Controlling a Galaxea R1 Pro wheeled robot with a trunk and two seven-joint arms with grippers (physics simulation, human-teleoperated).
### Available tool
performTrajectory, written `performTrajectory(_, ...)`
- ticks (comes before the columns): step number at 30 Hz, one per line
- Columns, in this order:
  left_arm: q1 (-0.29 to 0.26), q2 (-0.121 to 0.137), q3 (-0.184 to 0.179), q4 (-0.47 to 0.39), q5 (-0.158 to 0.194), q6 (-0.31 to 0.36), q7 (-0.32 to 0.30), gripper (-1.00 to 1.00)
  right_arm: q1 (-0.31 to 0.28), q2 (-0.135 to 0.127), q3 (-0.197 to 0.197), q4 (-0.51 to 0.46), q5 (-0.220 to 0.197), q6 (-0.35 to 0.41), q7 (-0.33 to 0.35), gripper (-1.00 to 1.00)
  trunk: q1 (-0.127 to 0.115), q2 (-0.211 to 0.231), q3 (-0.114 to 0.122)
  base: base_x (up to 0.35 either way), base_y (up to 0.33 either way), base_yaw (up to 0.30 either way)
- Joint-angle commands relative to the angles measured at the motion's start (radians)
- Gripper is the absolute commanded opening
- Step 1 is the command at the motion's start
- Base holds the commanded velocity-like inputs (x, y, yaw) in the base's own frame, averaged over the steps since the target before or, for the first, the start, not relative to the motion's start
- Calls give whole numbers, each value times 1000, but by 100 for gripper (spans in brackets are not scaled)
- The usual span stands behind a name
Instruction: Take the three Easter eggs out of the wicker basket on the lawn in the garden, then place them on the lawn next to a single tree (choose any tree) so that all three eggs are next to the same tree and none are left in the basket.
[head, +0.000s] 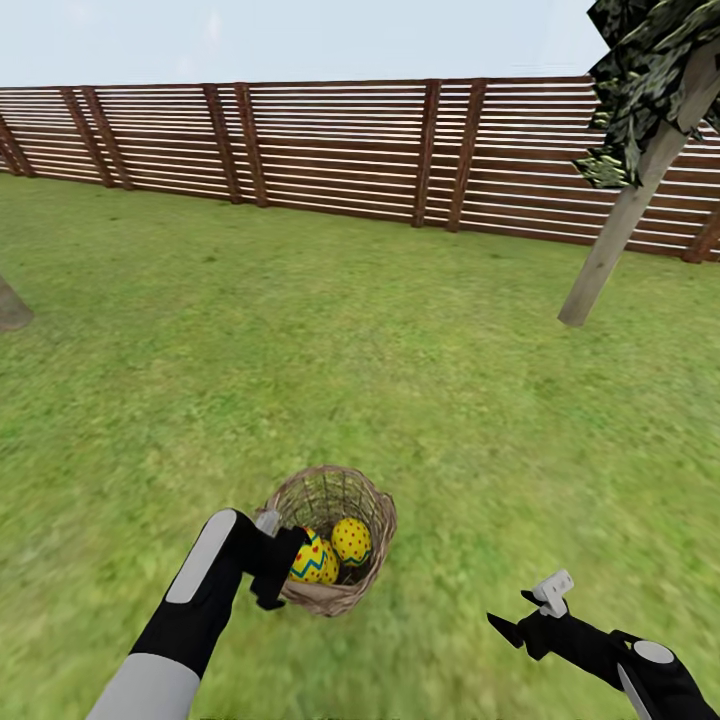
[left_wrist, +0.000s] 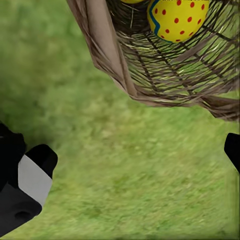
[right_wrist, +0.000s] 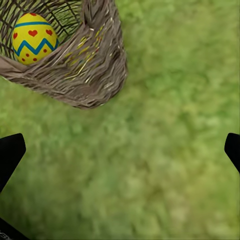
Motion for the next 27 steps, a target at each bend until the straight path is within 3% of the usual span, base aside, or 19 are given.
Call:
performTrajectory(1, -1, -1, 1, -3, 0, 9, 3, 100, 0, 0, -2, -2, 4, 6, 6, 100, 4, -8, -6, 0, 0, 0)
performTrajectory(27, -1, -10, 1, -6, 0, 0, -1, 100, 0, 0, -2, 0, 4, 6, 6, 100, 104, -190, -127, 0, 0, 0)
